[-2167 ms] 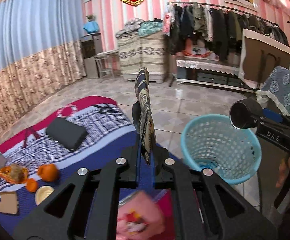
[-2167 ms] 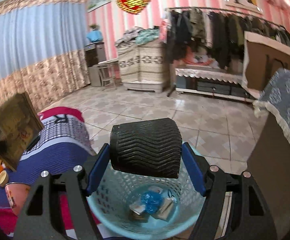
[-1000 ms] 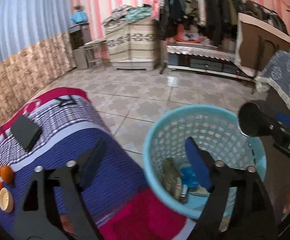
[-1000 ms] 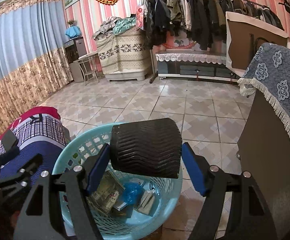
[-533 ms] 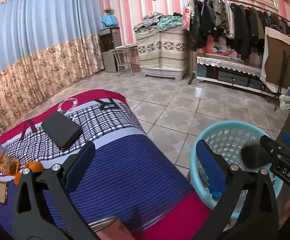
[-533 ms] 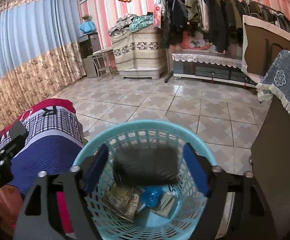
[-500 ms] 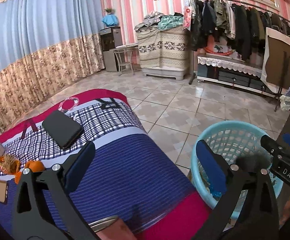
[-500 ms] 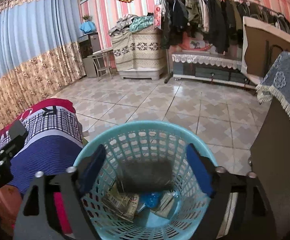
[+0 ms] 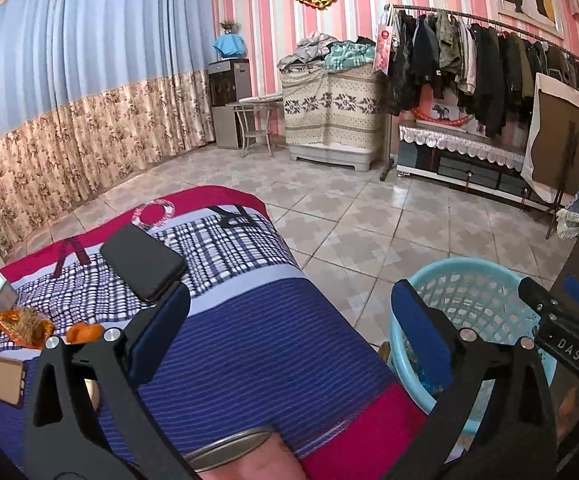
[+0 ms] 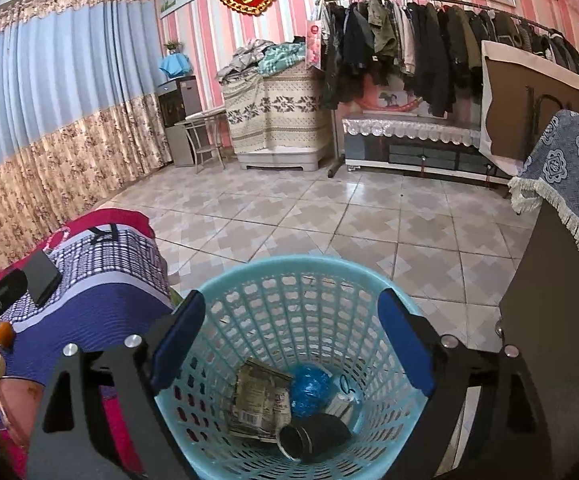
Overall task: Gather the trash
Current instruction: 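Move both open grippers back over the bed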
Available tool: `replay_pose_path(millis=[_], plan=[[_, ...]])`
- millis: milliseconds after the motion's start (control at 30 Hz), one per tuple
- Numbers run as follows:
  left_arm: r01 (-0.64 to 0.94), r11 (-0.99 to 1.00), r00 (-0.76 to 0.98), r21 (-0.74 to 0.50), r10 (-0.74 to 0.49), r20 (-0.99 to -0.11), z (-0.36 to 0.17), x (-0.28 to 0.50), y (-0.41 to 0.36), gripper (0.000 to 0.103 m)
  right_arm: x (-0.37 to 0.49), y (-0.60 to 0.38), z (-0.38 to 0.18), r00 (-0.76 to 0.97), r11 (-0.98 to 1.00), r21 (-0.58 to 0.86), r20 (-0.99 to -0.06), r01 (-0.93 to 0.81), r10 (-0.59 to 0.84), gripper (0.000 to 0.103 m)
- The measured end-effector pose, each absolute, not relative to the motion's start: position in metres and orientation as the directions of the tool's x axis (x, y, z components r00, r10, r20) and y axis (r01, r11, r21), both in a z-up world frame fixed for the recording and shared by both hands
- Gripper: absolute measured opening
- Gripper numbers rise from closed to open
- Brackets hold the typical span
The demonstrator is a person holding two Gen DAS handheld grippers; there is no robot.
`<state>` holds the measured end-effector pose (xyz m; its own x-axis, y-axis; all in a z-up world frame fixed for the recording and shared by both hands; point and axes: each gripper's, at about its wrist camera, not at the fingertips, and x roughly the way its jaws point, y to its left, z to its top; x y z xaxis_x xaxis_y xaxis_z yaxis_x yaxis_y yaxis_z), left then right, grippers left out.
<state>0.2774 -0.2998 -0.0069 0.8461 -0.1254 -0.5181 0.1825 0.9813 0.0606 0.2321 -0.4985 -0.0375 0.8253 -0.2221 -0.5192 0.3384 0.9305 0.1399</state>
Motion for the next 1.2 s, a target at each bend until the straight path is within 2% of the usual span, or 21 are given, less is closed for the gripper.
replay_pose_path(millis=[467, 867, 1200], plan=[[0.07, 0.997, 0.872, 0.04, -0.041, -0.487, 0.021, 0.264, -0.207, 0.097, 0.247, -0.42, -0.022, 0.87, 0.967, 0.139, -0.477, 0.212, -0.123, 0.087], [-0.128, 0.99, 0.843, 0.059, 0.139, -0.519, 0.002, 0.255, -0.085, 0.097, 0.251, -0.334, -0.021, 0.88, 0.994, 0.085, -0.474, 0.065, -0.017, 0.087], [-0.217, 0.974, 0.802, 0.07, 0.219, -0.555, -0.026, 0.246, -0.022, 0.097, 0.256, -0.289, -0.027, 0.868, 0.999, 0.046, -0.494, -0.021, 0.041, 0.087]])
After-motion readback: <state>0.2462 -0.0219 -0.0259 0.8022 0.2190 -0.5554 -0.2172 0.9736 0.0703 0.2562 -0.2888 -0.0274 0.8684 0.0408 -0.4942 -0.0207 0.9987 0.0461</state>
